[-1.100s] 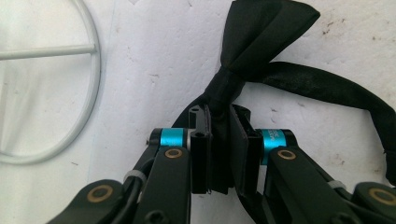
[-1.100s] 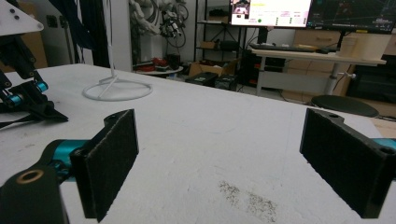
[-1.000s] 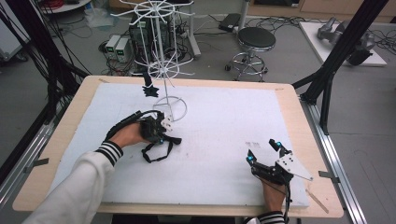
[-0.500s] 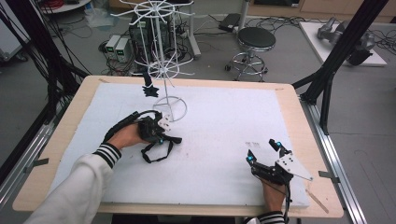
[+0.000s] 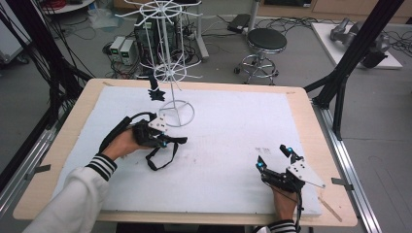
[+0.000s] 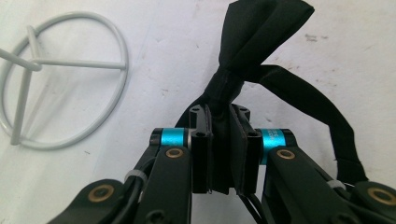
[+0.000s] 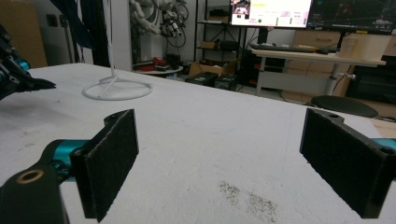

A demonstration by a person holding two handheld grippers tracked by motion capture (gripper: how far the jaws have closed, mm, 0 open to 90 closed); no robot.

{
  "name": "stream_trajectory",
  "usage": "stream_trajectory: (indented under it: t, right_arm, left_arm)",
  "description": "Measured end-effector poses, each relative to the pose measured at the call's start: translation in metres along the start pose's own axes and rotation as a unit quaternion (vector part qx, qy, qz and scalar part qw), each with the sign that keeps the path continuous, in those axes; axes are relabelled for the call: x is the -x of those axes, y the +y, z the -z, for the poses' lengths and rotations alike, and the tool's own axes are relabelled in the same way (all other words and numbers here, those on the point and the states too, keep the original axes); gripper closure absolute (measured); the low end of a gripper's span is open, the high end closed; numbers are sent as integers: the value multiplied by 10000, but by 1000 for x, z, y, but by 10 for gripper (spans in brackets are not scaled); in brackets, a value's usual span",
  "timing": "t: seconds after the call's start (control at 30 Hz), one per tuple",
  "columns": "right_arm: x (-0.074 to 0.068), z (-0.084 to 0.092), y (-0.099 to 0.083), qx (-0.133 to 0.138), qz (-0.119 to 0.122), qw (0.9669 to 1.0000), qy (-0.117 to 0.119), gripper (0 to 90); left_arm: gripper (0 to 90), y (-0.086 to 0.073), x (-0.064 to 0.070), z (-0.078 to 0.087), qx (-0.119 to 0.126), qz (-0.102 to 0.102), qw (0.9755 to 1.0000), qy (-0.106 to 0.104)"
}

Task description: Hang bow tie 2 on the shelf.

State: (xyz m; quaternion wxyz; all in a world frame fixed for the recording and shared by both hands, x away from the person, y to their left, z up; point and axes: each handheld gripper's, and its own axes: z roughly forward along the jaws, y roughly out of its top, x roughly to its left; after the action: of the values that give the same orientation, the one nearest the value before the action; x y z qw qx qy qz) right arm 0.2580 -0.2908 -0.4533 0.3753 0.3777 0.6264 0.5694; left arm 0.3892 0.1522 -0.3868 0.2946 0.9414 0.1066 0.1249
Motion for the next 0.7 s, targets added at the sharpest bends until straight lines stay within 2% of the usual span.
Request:
stream_trajectory:
  t: [0.1,0.23,0.43,0.57,0.7]
  right_arm:
    - [0,0,0,-1,1,10000,0,110]
    - [0,0,0,-6,3,10000,1,109]
    - [0,0,0,-7,20,10000,-9,110]
    - [0,0,0,-5,22,10000,-6,109]
    - [0,0,0,-7,17,10000,-6,110]
  left_arm:
    - [796,-3,1,6,217,126,9997,24]
    - [796,-6,2,13,372,228,9990,11]
    - [797,-10,6,19,493,329,9982,-22]
    - [797,-13,6,27,735,430,9964,33]
    - [796,-18,5,38,1020,603,9928,143]
